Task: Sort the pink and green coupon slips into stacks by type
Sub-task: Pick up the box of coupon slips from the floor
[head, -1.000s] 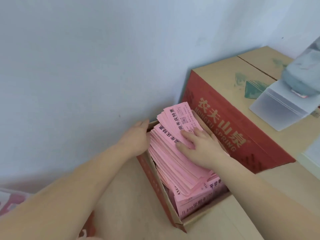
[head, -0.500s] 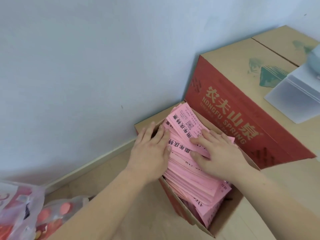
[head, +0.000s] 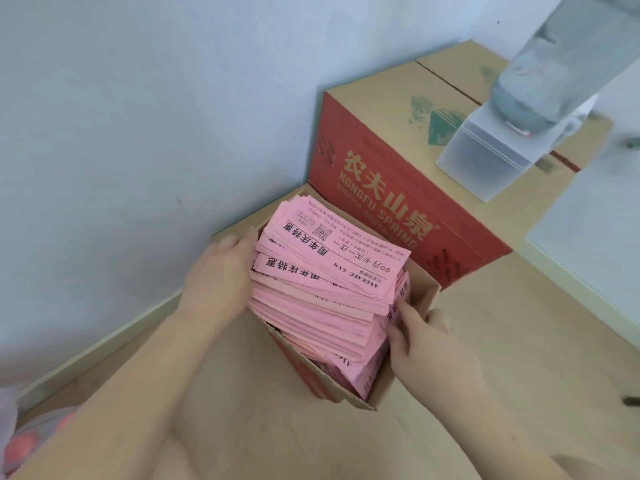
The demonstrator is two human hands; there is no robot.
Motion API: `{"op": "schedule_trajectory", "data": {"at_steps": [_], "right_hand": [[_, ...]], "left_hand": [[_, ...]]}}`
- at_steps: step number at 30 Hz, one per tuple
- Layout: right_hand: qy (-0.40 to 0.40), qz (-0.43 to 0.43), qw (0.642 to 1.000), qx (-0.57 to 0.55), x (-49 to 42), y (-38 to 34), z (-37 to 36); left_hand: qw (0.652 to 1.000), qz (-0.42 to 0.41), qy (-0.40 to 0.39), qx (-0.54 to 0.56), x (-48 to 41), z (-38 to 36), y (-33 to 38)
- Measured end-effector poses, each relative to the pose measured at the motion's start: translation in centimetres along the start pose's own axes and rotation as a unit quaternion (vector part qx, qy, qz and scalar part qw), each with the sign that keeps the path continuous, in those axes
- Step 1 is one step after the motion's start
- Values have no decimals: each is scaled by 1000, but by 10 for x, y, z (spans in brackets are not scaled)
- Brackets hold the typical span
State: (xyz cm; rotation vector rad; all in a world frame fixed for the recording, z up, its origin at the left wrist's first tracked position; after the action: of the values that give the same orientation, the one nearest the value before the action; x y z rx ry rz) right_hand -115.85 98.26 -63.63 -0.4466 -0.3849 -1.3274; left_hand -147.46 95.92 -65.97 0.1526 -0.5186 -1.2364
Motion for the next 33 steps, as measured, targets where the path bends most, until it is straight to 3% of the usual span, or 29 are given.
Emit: {"op": "schedule_trajectory", "data": {"at_steps": [6,10,14,18,21,25,28,30,33], "right_hand": [[-3,131,985,-110,-27,4,12],[-44,101,985,-132,-40,23,15],[-102,105,959,-242,-36,42,6],[-88,121,941,-303,-26,42,9],[-26,101,966,-238,-24,23,37],[-61,73,995,-29,-35,-9,41],[-75,89,990,-84,-37,-10,33],[-53,99,983,-146,-34,-2,32],[20,121,976,-182,-25,6,35]], "left_hand": [[995,37,-22,-85,38,1,-4],[999,4,-47,-24,59,-10,-22],[999,-19,-34,15,62,-14,-27],[996,-28,-31,82,66,-10,-31],[994,-10,-21,104,64,-4,-29],[998,16,-59,19,58,-12,-9],[995,23,-92,-33,60,-23,3],[996,24,-82,-8,64,-21,3],[999,1,54,3,72,4,2]]}}
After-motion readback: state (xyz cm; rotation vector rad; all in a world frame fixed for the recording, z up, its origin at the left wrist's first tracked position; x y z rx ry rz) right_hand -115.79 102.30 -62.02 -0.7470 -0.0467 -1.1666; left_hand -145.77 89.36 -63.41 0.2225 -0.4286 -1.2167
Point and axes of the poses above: each hand's wrist, its own x-axis away from the middle knuckle, its own z-axis out of the back of the hand, y = z × x, the point moved 6 cm from there along -x, towards the middle knuckle, and after that the axes turned 15 degrees about -y, right-handed, at the moved point
